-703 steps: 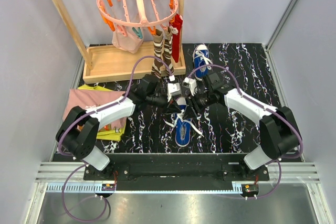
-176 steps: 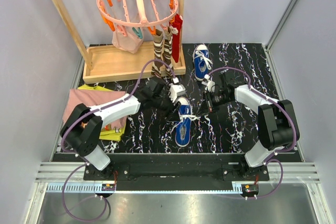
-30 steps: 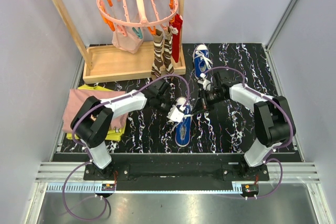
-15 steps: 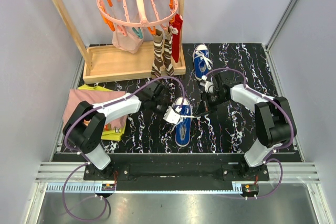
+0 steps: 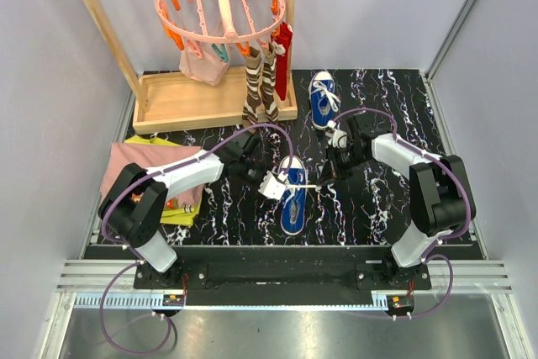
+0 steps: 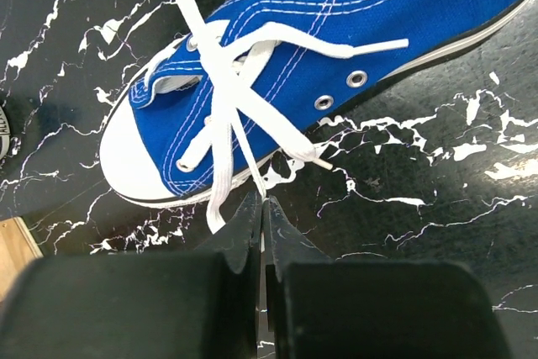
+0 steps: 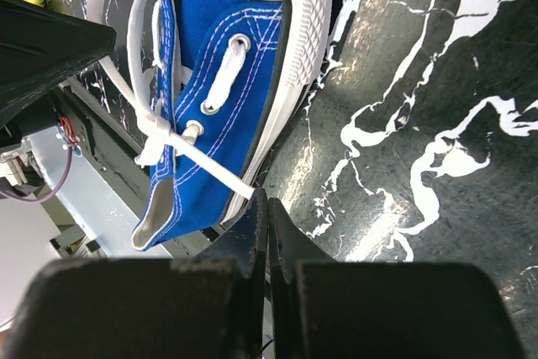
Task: Tie the shoes
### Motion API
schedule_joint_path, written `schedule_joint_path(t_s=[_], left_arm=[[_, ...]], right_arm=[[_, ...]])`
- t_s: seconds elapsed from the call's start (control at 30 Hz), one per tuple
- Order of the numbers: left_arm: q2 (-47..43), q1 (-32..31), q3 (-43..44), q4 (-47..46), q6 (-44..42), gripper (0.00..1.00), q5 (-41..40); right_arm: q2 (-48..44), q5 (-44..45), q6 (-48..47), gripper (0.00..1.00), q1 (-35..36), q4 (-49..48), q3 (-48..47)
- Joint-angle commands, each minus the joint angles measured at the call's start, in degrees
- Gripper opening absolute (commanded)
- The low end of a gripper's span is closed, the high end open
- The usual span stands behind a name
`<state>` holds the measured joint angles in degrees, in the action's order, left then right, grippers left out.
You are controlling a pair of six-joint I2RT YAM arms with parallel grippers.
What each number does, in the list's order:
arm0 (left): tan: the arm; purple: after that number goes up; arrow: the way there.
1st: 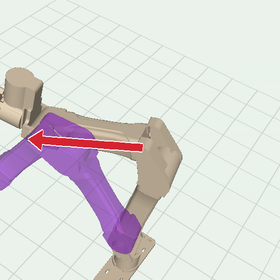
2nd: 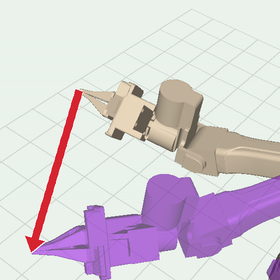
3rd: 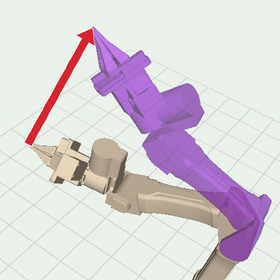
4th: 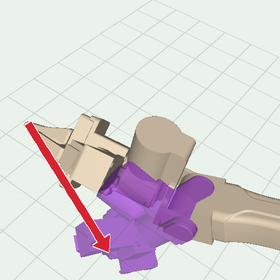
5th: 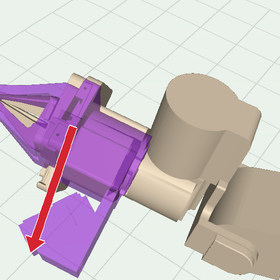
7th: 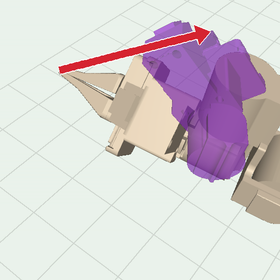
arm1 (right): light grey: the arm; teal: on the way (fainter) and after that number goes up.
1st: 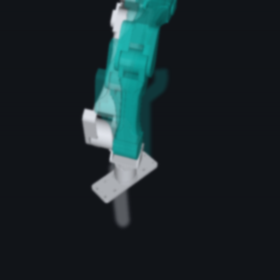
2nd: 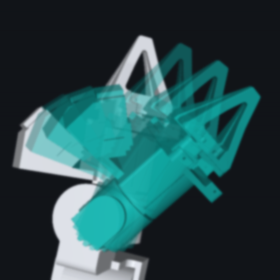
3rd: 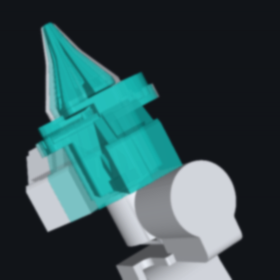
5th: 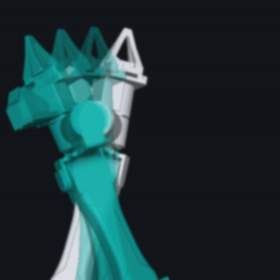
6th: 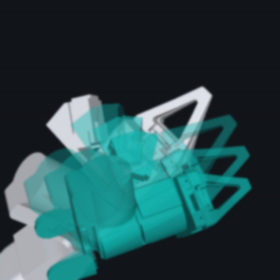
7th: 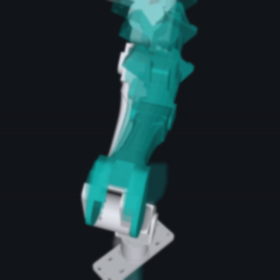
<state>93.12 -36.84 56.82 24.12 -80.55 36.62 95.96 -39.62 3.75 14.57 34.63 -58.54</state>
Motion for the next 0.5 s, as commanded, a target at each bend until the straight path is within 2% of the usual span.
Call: schedule_joint_path(t_s=[0.0,0.27,0.3,0.33,0.37,0.43,0.47], left_arm=[[-0.5,1.2,-0.8,0.8,-1.3,0.0,-1.7],[0.4,0.9,0.2,0.8,-0.1,0.0,-0.6],[0.7,0.8,1.0,0.9,0.8,0.03,-0.7],[0.6,0.8,1.4,0.9,1.7,0.2,-0.8],[0.6,0.8,2.2,1.1,3.3,0.23,-0.8],[-0.8,1.0,2.7,1.2,5.1,0.37,-0.8],[-2.7,1.0,2.7,1.3,7.0,0.41,-0.5]], right_arm=[[0.6,3.8,-1.6,0.0,-0.9,1.5,-2.1],[2.5,-4.4,-0.7,0.0,0.0,0.9,-4.8],[2.7,-5.4,-0.7,0.0,0.3,1.0,-5.2],[3.1,-7.9,-0.5,0.02,0.4,1.1,-5.5],[3.3,-9.0,-0.2,0.21,0.5,1.0,-6.1],[2.3,-10.8,0.0,0.33,0.6,1.0,-6.8],[1.8,-10.7,0.1,0.44,0.6,1.1,-7.1]])
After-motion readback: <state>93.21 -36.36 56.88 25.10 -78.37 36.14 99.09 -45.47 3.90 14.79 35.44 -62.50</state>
